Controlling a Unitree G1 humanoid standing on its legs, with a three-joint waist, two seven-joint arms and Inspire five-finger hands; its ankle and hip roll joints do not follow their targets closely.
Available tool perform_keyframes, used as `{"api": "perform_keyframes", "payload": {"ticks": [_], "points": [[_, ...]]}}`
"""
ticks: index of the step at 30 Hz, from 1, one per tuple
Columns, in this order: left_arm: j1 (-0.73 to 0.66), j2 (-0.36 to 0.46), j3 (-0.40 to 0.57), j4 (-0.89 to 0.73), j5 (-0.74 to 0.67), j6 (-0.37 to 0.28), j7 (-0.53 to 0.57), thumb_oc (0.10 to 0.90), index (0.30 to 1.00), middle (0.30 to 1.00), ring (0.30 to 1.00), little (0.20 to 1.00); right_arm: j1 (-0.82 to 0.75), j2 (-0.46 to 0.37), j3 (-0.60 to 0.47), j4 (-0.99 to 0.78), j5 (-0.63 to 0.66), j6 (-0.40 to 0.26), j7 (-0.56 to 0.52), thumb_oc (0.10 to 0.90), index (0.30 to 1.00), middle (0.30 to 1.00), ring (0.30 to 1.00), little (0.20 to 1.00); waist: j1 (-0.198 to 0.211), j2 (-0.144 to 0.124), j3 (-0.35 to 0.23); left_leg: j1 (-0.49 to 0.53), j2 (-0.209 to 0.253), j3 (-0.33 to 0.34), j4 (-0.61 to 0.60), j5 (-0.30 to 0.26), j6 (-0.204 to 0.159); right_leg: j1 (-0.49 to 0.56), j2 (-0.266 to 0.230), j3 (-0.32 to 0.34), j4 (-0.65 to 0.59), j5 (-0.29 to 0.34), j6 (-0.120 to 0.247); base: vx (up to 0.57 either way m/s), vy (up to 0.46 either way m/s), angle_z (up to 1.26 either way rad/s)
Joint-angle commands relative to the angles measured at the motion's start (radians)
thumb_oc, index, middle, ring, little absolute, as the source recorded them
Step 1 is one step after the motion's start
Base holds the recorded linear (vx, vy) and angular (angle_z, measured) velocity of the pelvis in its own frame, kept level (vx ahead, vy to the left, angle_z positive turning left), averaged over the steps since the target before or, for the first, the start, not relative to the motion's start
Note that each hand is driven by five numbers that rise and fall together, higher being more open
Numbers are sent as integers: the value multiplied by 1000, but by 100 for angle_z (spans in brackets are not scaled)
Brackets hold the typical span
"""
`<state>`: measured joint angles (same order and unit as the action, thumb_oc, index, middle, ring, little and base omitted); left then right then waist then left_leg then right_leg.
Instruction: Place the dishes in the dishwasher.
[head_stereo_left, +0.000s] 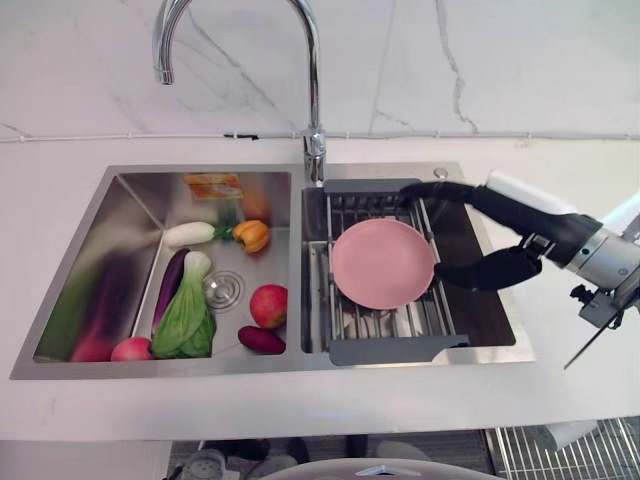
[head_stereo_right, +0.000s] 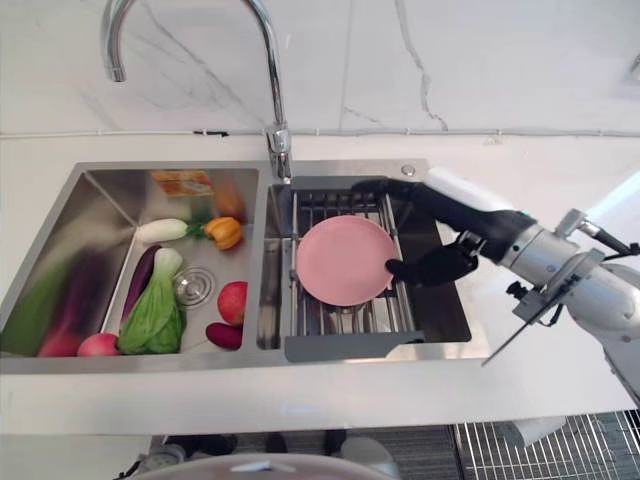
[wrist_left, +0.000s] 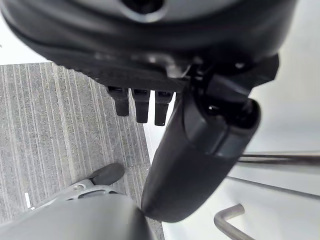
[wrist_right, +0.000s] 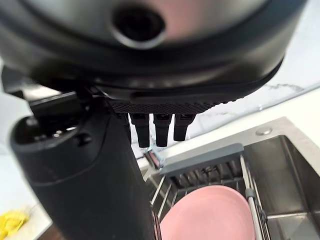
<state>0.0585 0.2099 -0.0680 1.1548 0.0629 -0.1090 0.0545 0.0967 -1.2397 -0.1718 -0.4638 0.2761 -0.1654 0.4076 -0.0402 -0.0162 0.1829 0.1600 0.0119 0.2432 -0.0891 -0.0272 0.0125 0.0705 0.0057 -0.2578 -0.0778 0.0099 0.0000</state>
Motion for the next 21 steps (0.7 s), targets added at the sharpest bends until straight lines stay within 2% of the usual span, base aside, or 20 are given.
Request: {"api": "perform_keyframes", "payload": {"ticks": [1, 7, 8, 10, 15, 21], "points": [[12, 2, -52, 55, 28, -20, -32, 800, 900, 900, 900, 900, -45, -25, -14, -48, 18, -50, 2, 800, 900, 900, 900, 900, 20, -20, -73, -8, 152, 68, 2, 56, -154, 16, -189, -13, 7, 77, 202, -5, 13, -36], [12, -7, -68, 49, 37, -27, -39, 800, 900, 900, 900, 900, -34, -59, 27, -55, -61, -72, 6, 800, 900, 900, 900, 900, 20, -29, -70, -12, 150, 64, 2, 56, -154, 19, -195, -15, 2, 82, 206, -7, 9, -13], [15, -9, -69, 50, 44, -27, -41, 800, 900, 900, 900, 900, -28, -83, 43, -66, -125, -91, 8, 800, 900, 900, 900, 900, 20, -32, -68, -13, 148, 63, 2, 56, -154, 20, -196, -16, 1, 83, 208, -7, 5, -8], [18, -12, -65, 48, 48, -28, -44, 800, 900, 900, 900, 900, -11, -94, 46, -78, -166, -100, 5, 800, 900, 900, 900, 900, 18, -33, -64, -16, 147, 61, 2, 56, -154, 22, -198, -18, 0, 83, 209, -2, 3, -3], [21, -12, -61, 57, 57, -25, -43, 800, 900, 900, 900, 900, 39, -72, 46, -78, -312, -129, -41, 800, 900, 900, 900, 900, 25, -33, -55, -25, 142, 53, 2, 56, -150, 23, -205, -25, -1, 85, 213, -3, 5, 4], [29, -12, -56, 52, 57, -30, -46, 800, 900, 900, 900, 900, 94, -42, 41, -72, -392, -141, -43, 800, 900, 900, 900, 900, 34, -32, -52, -36, 136, 38, 2, 57, -149, 29, -210, -41, -4, 82, 213, 2, -1, 5]]}}
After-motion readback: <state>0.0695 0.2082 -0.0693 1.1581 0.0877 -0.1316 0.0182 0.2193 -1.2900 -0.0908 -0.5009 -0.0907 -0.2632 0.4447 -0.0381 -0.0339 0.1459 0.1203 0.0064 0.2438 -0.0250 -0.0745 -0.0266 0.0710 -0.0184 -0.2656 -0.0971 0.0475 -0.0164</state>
